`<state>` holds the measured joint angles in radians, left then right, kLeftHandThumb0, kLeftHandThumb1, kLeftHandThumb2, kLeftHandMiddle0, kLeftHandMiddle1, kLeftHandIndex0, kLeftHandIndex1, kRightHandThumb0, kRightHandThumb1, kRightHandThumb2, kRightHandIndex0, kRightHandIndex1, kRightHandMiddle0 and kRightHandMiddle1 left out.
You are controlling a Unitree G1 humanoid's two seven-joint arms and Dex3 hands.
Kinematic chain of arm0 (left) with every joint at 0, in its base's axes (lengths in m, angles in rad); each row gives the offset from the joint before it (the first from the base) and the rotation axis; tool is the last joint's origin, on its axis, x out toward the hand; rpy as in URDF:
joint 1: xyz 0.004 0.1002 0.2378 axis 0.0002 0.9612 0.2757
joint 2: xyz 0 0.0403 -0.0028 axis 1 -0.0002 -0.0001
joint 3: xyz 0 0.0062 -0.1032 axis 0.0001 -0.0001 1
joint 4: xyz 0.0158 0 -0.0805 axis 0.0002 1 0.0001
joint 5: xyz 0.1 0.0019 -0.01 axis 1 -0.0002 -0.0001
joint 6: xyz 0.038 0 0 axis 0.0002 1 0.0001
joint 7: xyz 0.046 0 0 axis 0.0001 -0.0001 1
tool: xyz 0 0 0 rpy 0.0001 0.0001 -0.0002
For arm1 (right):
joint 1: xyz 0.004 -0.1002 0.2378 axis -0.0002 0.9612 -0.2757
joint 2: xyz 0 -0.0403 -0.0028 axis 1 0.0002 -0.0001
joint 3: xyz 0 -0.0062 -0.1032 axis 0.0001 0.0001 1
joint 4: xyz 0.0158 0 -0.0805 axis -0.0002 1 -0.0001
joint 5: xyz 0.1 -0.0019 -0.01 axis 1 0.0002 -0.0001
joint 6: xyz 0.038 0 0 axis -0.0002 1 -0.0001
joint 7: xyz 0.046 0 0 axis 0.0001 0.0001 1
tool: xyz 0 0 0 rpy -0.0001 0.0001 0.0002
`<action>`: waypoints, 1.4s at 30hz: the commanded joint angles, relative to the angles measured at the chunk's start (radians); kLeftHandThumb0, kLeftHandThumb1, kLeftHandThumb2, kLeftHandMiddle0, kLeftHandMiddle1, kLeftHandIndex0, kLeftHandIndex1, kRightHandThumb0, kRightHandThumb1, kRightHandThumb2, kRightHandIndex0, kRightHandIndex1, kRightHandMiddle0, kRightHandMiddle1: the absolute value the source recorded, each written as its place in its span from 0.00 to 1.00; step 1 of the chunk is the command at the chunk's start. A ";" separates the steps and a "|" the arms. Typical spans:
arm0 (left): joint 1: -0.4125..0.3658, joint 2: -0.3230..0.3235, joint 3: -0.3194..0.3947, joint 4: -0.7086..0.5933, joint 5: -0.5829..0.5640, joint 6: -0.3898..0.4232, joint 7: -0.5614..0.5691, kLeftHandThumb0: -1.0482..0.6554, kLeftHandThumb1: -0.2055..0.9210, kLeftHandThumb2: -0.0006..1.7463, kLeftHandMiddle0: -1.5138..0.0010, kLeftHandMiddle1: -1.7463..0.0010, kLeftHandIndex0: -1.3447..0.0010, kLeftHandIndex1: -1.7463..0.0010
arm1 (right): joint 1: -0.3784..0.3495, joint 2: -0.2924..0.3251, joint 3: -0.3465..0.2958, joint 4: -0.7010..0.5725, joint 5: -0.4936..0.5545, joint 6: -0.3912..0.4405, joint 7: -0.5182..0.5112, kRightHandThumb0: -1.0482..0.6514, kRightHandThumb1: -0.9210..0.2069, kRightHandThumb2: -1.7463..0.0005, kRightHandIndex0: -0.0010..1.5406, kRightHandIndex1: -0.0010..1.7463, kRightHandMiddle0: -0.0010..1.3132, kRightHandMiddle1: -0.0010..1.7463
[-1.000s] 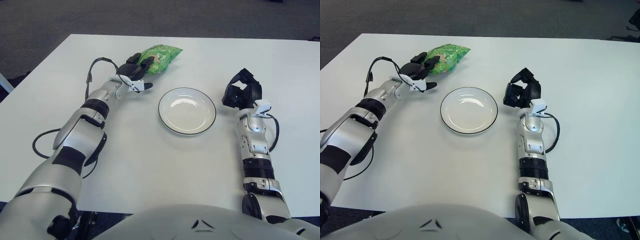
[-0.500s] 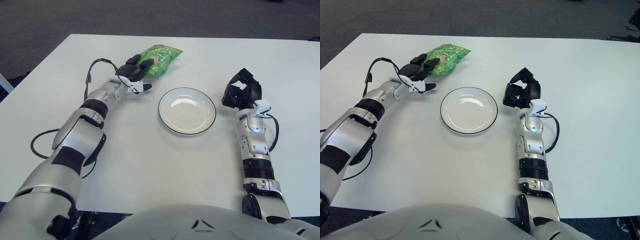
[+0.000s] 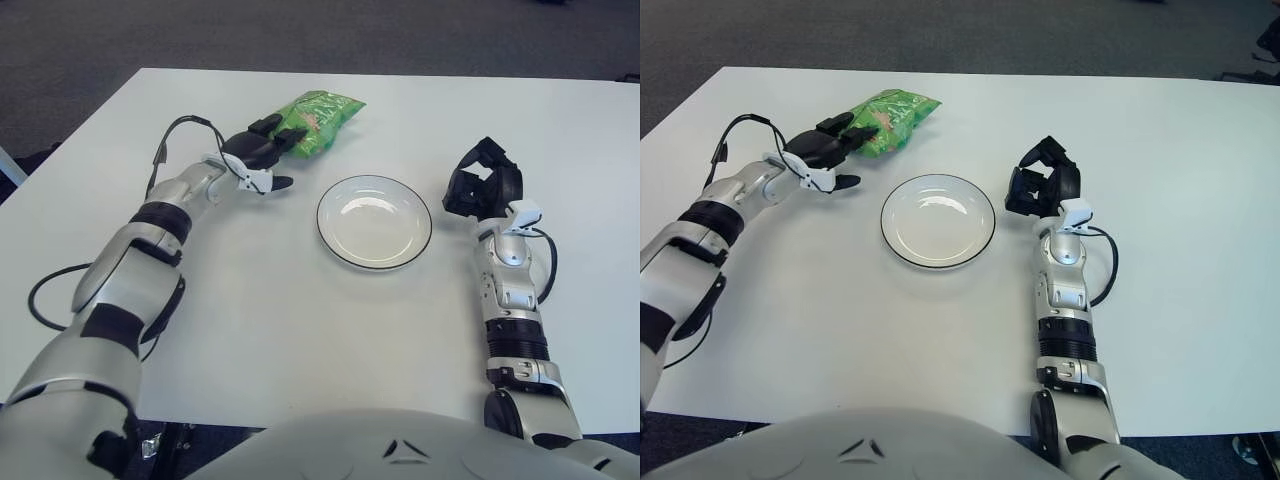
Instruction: Put the snack into the plate.
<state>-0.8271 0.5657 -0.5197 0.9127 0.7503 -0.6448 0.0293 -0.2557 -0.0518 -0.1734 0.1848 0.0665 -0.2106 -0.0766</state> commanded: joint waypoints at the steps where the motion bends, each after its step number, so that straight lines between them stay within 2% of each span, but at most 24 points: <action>1: 0.109 0.090 0.015 -0.205 -0.059 0.012 -0.193 0.00 1.00 0.58 0.96 0.98 1.00 0.77 | 0.132 0.040 0.000 0.052 0.007 0.012 -0.009 0.32 0.61 0.19 0.84 1.00 0.52 1.00; 6: 0.180 0.186 0.047 -0.417 -0.130 0.068 -0.414 0.00 1.00 0.59 0.95 0.98 1.00 0.76 | 0.130 0.040 0.000 0.052 0.005 0.015 -0.014 0.32 0.61 0.19 0.84 1.00 0.52 1.00; 10: 0.227 0.238 0.067 -0.517 -0.153 0.106 -0.508 0.00 1.00 0.59 0.95 0.98 1.00 0.77 | 0.128 0.038 0.001 0.054 0.005 0.013 -0.013 0.31 0.61 0.19 0.84 1.00 0.52 1.00; 14: 0.293 0.307 0.096 -0.557 -0.165 0.086 -0.539 0.00 1.00 0.59 0.95 0.98 1.00 0.78 | 0.121 0.036 0.002 0.065 0.006 0.010 -0.012 0.31 0.61 0.19 0.84 1.00 0.52 1.00; 18: 0.337 0.330 0.128 -0.608 -0.184 0.098 -0.564 0.00 1.00 0.61 0.95 0.97 1.00 0.77 | 0.110 0.038 0.004 0.074 0.001 0.018 -0.023 0.31 0.61 0.19 0.84 1.00 0.52 1.00; 28: 0.496 0.413 0.224 -0.800 -0.213 0.183 -0.631 0.00 1.00 0.62 0.93 0.96 1.00 0.72 | 0.090 0.041 0.008 0.093 -0.003 0.022 -0.041 0.32 0.61 0.19 0.84 1.00 0.52 1.00; 32: 0.559 0.450 0.265 -0.831 -0.227 0.163 -0.622 0.00 1.00 0.61 0.92 0.96 1.00 0.70 | 0.084 0.042 0.009 0.101 -0.002 0.020 -0.044 0.32 0.61 0.19 0.84 1.00 0.52 1.00; 42: 0.628 0.519 0.337 -0.913 -0.237 0.115 -0.630 0.00 1.00 0.59 0.91 0.95 1.00 0.68 | 0.079 0.042 0.010 0.111 0.003 0.006 -0.039 0.32 0.60 0.19 0.84 1.00 0.52 1.00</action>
<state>-0.2385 1.0495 -0.2008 0.0191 0.5165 -0.5129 -0.5785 -0.2662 -0.0469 -0.1690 0.2296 0.0650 -0.1966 -0.1162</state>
